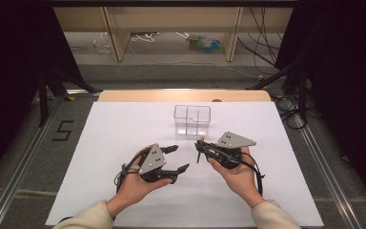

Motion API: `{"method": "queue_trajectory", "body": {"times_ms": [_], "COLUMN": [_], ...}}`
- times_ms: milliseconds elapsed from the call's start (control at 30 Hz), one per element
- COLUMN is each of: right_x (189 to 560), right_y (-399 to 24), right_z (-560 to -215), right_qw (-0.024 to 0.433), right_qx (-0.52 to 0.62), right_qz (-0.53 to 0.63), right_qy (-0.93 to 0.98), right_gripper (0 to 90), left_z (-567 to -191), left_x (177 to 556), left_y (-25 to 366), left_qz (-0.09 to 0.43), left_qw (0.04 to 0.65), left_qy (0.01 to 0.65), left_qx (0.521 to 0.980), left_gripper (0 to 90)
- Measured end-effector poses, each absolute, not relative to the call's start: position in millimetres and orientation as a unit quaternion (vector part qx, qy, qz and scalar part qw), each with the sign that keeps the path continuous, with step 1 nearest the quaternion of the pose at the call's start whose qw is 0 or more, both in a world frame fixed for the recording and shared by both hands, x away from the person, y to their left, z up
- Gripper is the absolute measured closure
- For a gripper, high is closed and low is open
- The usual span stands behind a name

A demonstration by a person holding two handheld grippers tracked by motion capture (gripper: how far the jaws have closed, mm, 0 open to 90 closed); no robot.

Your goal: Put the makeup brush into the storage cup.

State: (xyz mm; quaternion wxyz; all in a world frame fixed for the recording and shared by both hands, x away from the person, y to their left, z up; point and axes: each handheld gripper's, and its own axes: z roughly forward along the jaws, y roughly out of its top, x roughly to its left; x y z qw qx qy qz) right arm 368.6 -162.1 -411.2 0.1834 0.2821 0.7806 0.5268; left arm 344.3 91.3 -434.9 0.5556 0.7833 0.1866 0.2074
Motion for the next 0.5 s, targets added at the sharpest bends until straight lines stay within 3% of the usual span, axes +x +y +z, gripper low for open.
{"method": "queue_trajectory", "body": {"times_ms": [500], "right_x": [377], "right_y": [-163], "right_z": [-410], "right_qw": [0.192], "right_qx": [0.292], "right_qz": [0.528], "right_qy": [0.774], "right_gripper": [83.9], "left_z": [-432], "left_x": [322], "left_y": [135], "left_qz": [0.211], "left_qw": [0.567], "left_qy": [0.203], "left_qx": [0.769], "left_gripper": [16.2]}}
